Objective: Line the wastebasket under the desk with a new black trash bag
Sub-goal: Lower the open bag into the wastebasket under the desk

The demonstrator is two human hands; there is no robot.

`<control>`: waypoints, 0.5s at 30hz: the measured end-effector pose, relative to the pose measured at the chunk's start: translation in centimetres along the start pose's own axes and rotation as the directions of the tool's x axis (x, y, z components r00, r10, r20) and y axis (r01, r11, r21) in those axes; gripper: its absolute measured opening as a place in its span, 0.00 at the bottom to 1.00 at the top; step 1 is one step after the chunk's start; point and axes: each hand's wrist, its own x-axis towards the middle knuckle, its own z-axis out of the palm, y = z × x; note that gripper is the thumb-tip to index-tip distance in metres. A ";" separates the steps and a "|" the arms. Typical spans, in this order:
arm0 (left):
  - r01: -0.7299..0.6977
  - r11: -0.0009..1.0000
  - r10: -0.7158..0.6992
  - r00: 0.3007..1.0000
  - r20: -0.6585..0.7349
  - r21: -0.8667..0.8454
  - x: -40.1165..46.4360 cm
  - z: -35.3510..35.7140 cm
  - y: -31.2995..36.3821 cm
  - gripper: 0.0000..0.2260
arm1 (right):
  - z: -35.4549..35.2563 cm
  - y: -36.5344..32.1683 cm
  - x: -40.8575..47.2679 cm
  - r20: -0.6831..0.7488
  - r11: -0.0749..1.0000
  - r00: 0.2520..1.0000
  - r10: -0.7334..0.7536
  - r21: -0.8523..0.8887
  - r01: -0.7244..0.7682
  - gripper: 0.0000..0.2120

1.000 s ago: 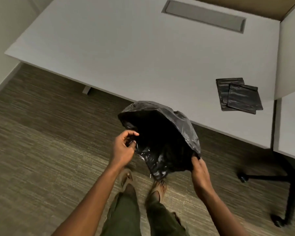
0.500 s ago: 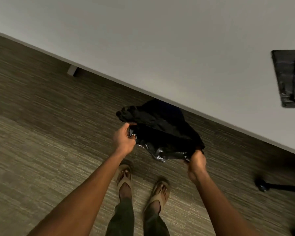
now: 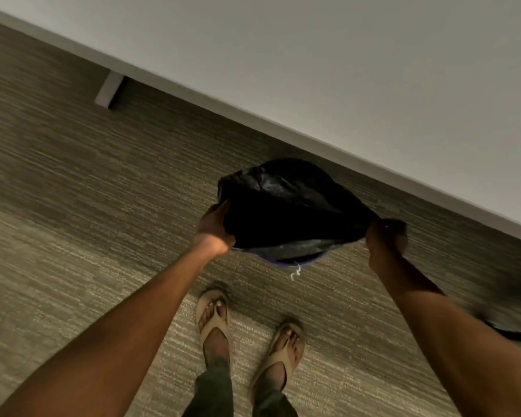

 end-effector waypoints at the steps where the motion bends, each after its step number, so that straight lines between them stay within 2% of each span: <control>1: -0.043 0.998 0.044 0.999 -0.013 0.047 0.2 0.1 -0.1 0.35 | -0.2 -0.1 -0.2 -0.054 0.981 0.982 -0.180 -0.084 0.175 0.17; 2: -0.108 0.990 0.111 0.994 -0.020 0.094 0.2 0.3 0.0 0.34 | -0.4 0.0 -0.7 -0.073 0.905 0.916 -0.395 -0.203 0.374 0.20; 3: -0.175 0.976 0.179 0.984 -0.016 0.133 0.1 0.6 0.1 0.34 | -0.5 0.1 -1.4 -0.043 0.754 0.790 -0.612 -0.335 0.566 0.19; 4: -0.220 0.965 0.223 0.975 -0.010 0.141 0.0 0.9 0.2 0.36 | -0.6 0.3 -2.0 0.047 0.544 0.622 -0.782 -0.437 0.716 0.15; 5: -0.231 0.964 0.233 0.972 0.003 0.132 -0.1 1.2 0.3 0.38 | -0.3 0.4 -2.5 0.177 0.327 0.454 -0.873 -0.476 0.816 0.10; 6: -0.231 0.965 0.231 0.973 0.020 0.122 -0.1 1.7 0.3 0.42 | 0.2 0.6 -2.7 0.323 0.150 0.324 -0.889 -0.465 0.873 0.07; 7: -0.230 0.965 0.226 0.973 0.047 0.128 -0.1 2.0 0.3 0.45 | 0.8 0.6 -2.8 0.455 0.047 0.265 -0.850 -0.436 0.899 0.06; 8: -0.239 0.959 0.229 0.970 0.079 0.151 -0.1 2.4 0.2 0.48 | 1.5 0.5 -2.8 0.546 0.022 0.267 -0.794 -0.412 0.911 0.07; 9: -0.250 0.952 0.233 0.966 0.110 0.177 0.1 2.8 0.1 0.49 | 2.2 0.4 -2.6 0.586 0.059 0.314 -0.747 -0.412 0.909 0.11; 11: -0.258 0.952 0.240 0.964 0.118 0.168 0.6 3.6 0.1 0.47 | 3.3 0.1 -1.7 0.573 0.215 0.471 -0.670 -0.458 0.862 0.22; 12: -0.282 0.950 0.271 0.958 0.097 0.135 0.9 3.9 0.0 0.45 | 3.8 0.0 -1.1 0.565 0.272 0.519 -0.642 -0.466 0.842 0.27; 15: -0.422 0.906 0.422 0.903 -0.081 0.023 1.6 4.2 -0.1 0.31 | 4.7 -0.5 0.9 0.567 0.304 0.527 -0.633 -0.443 0.843 0.32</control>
